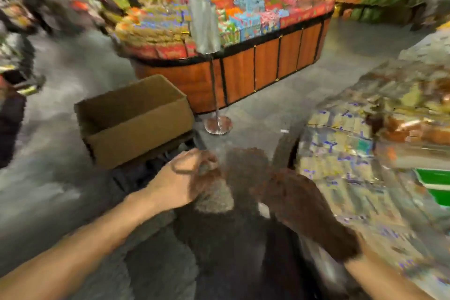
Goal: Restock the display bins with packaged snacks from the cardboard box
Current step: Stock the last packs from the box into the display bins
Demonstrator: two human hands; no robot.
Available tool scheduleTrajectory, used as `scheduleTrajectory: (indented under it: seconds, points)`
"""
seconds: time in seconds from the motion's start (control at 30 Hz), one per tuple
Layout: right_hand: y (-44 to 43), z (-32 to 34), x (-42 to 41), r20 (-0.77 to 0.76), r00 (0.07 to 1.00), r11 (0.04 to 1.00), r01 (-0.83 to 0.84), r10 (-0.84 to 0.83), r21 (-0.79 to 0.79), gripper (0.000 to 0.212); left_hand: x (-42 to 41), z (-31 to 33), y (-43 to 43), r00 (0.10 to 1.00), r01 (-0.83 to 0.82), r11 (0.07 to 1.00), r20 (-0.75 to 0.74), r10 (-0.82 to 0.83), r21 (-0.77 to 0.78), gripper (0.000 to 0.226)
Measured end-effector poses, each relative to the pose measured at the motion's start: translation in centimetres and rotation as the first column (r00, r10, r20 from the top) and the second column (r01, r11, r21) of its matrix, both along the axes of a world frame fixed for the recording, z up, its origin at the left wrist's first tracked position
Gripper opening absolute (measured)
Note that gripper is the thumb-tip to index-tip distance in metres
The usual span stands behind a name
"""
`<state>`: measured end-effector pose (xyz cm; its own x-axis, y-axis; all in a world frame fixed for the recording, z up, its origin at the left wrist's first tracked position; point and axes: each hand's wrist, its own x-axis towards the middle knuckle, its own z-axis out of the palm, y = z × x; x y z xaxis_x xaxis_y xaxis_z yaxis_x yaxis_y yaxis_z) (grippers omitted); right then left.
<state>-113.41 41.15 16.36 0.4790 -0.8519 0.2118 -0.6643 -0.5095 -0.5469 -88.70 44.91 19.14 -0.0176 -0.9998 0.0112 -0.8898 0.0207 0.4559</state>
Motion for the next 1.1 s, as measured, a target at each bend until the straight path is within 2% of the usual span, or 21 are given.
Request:
scheduleTrajectory:
  seconds: [0.03, 0.13, 0.17, 0.27, 0.33, 0.5, 0.7, 0.9, 0.93, 1.03, 1.1]
  points:
    - [-0.5, -0.7, 4.5, -0.025, 0.999, 0.999, -0.046, 0.047, 0.024, 0.030, 4.8, -0.4, 1.0, 0.998, -0.061, 0.998, 0.028, 0.061, -0.004, 0.038]
    - [-1.9, -2.4, 17.3, -0.004, 0.988, 0.986, -0.157, 0.157, 0.064, 0.051, 16.7, -0.4, 3.2, 0.955, -0.291, 0.956, -0.054, 0.293, 0.034, 0.020]
    - [-2.3, -2.7, 20.8, -0.018, 0.980, 0.976, -0.197, 0.200, 0.088, 0.050, 19.7, -0.4, 3.5, 0.931, -0.351, 0.936, -0.094, 0.352, 0.034, 0.017]
    - [-4.0, -2.8, 30.2, -0.041, 0.952, 0.945, -0.297, 0.305, 0.134, 0.030, 27.9, -1.2, 3.3, 0.876, -0.460, 0.887, -0.150, 0.459, 0.025, 0.016]
    - [-5.9, -3.0, 35.5, -0.068, 0.931, 0.927, -0.347, 0.359, 0.142, 0.029, 32.7, -2.2, 1.5, 0.842, -0.515, 0.857, -0.173, 0.511, 0.029, 0.015]
    - [-12.6, -4.8, 46.2, -0.120, 0.907, 0.908, -0.379, 0.403, 0.180, 0.028, 41.9, -6.7, -5.2, 0.756, -0.607, 0.792, -0.261, 0.600, 0.064, 0.016]
    - [-26.0, -10.1, 60.4, -0.140, 0.894, 0.884, -0.377, 0.425, 0.276, 0.021, 53.8, -14.2, -18.0, 0.673, -0.655, 0.734, -0.303, 0.674, 0.179, 0.021]
    - [-35.9, -13.4, 71.3, -0.251, 0.851, 0.858, -0.356, 0.461, 0.369, 0.017, 62.5, -19.7, -26.6, 0.603, -0.689, 0.652, -0.250, 0.758, 0.317, 0.012]
    - [-37.1, -13.9, 72.8, -0.268, 0.835, 0.846, -0.359, 0.480, 0.394, 0.010, 63.8, -20.6, -27.6, 0.587, -0.695, 0.633, -0.239, 0.773, 0.341, 0.011]
    - [-40.4, -16.7, 76.9, -0.289, 0.818, 0.818, -0.332, 0.497, 0.469, 0.016, 68.1, -23.9, -30.5, 0.511, -0.682, 0.567, -0.254, 0.821, 0.462, 0.010]
    - [-42.7, -19.0, 79.4, -0.312, 0.799, 0.797, -0.311, 0.514, 0.517, 0.009, 71.1, -26.7, -32.6, 0.435, -0.643, 0.503, -0.265, 0.860, 0.577, 0.022]
